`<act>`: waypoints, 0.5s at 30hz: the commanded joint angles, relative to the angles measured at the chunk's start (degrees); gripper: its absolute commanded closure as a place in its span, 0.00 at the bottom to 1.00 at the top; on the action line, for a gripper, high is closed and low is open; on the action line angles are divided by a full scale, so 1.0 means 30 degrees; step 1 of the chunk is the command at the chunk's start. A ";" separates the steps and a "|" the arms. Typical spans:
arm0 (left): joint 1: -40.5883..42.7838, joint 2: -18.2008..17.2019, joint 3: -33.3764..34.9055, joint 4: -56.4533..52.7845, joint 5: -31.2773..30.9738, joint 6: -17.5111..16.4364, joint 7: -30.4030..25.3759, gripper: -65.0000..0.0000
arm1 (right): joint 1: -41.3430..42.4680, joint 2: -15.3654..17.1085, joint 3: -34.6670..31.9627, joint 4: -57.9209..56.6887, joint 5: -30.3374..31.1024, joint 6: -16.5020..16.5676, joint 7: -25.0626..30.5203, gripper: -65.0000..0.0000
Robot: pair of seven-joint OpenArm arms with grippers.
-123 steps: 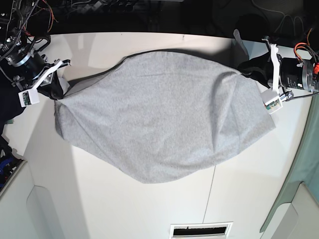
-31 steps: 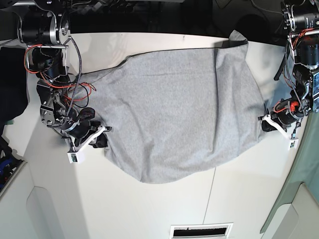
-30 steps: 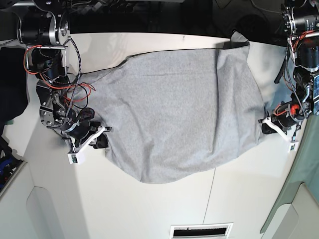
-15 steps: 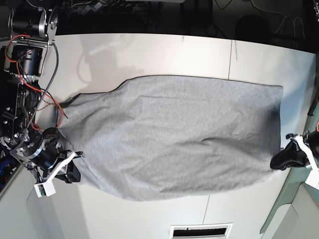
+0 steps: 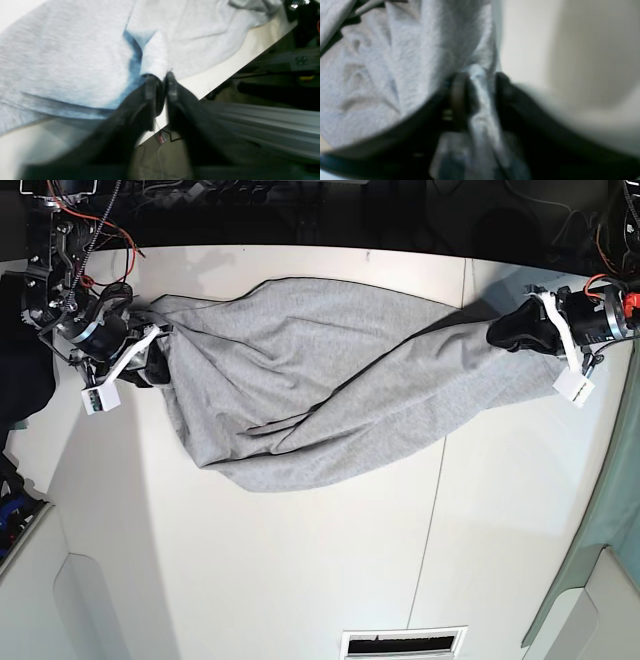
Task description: Layout the t-shirt on the table in an organized manner, then fold the t-shirt properly
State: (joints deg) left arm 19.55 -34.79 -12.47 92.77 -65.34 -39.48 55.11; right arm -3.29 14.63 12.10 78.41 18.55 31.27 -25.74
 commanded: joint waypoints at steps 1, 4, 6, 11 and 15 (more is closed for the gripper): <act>-0.0131 -0.0423 -0.0211 0.0270 -0.0364 -0.0172 -0.0350 0.72 | 0.0379 0.0255 0.0073 0.0291 0.0262 -0.0022 0.0532 0.53; -0.0619 -0.0532 -0.0364 0.0291 -0.0379 -0.0172 -0.0277 0.58 | 0.1282 0.0248 0.0124 0.0299 0.0277 -0.0022 0.0590 0.45; -0.1049 -0.0525 -0.0903 0.0401 -0.0590 -0.0172 -0.0291 0.58 | 0.2055 0.0240 0.0328 0.0299 0.0437 -0.0022 0.0619 0.45; -0.2200 -0.0408 -0.2936 0.0517 -0.0095 -0.0172 -0.1151 0.58 | 0.4058 0.0189 0.0707 0.0284 0.0605 -0.0962 0.0670 0.45; -0.2659 -0.0415 -0.2805 -0.0117 0.3249 -0.0172 -0.3774 0.58 | 0.5493 -0.0328 0.0685 -0.0612 -0.0605 -0.1719 0.1479 0.45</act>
State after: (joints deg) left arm 11.94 -35.11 -20.49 91.98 -54.68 -39.53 44.36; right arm 12.01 13.34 14.02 75.70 16.21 26.04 -22.20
